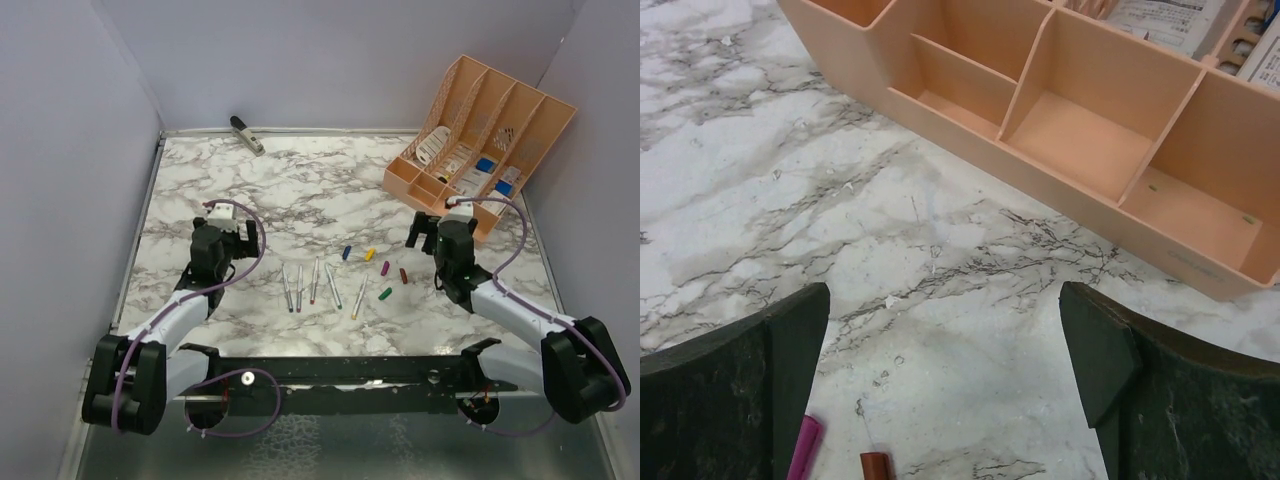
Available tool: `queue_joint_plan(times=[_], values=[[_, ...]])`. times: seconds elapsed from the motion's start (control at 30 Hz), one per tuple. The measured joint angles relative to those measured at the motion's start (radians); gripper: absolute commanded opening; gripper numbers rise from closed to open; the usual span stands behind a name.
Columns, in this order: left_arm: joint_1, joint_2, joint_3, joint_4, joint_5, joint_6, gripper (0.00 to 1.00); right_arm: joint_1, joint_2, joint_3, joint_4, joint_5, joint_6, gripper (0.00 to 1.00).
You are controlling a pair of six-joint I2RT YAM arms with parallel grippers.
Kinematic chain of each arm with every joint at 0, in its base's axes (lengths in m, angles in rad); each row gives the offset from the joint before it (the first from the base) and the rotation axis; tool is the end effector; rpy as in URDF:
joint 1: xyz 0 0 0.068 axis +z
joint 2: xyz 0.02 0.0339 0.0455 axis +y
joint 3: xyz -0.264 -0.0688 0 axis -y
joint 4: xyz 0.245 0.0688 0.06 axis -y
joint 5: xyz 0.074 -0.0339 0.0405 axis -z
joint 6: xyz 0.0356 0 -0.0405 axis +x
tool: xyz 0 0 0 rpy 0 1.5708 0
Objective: Insert the pens into the pen caps
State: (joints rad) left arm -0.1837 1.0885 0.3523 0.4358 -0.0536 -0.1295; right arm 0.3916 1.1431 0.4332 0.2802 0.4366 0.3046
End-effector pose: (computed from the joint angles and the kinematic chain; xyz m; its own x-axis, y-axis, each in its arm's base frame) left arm 0.2206 -0.0390 0.1949 -0.3055 -0.0744 -0.9493 0.0934 0.9898 -0.1076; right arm 0.2202 0.0746 0.1953 -0.3645 0.1435 -0.9201 0.1245 0.9867 0.1046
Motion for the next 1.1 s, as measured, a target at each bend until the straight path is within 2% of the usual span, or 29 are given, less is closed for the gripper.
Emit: queue_joint_plan(times=[0.13, 0.4, 0.57, 0.67, 0.73, 0.77, 0.8, 1.1], values=[[-0.018, 0.004, 0.016, -0.003, 0.016, -0.002, 0.99, 0.000, -0.019, 0.003, -0.011, -0.012, 0.002, 1.00], [-0.143, 0.025, 0.050, -0.007, 0.063, -0.018, 0.99, 0.004, -0.089, 0.007, -0.096, -0.077, 0.016, 0.87], [-0.268, 0.030, 0.065, -0.011, 0.030, -0.024, 0.99, 0.027, -0.164, 0.007, -0.138, -0.112, 0.033, 0.81], [-0.291, 0.027, 0.065, -0.013, -0.007, -0.035, 0.99, 0.035, -0.212, 0.006, -0.150, -0.153, 0.035, 0.81], [-0.291, 0.026, 0.065, -0.016, -0.026, -0.040, 0.99, 0.036, -0.242, 0.004, -0.145, -0.179, 0.034, 0.82], [-0.290, 0.026, 0.066, -0.021, -0.031, -0.042, 0.99, 0.037, -0.259, 0.001, -0.140, -0.188, 0.035, 0.87], [-0.290, 0.026, 0.066, -0.026, -0.034, -0.043, 0.99, 0.037, -0.273, -0.002, -0.135, -0.191, 0.040, 0.99], [-0.290, 0.050, 0.091, -0.050, -0.039, -0.067, 0.98, 0.037, -0.319, -0.009, -0.098, -0.172, 0.084, 0.99]])
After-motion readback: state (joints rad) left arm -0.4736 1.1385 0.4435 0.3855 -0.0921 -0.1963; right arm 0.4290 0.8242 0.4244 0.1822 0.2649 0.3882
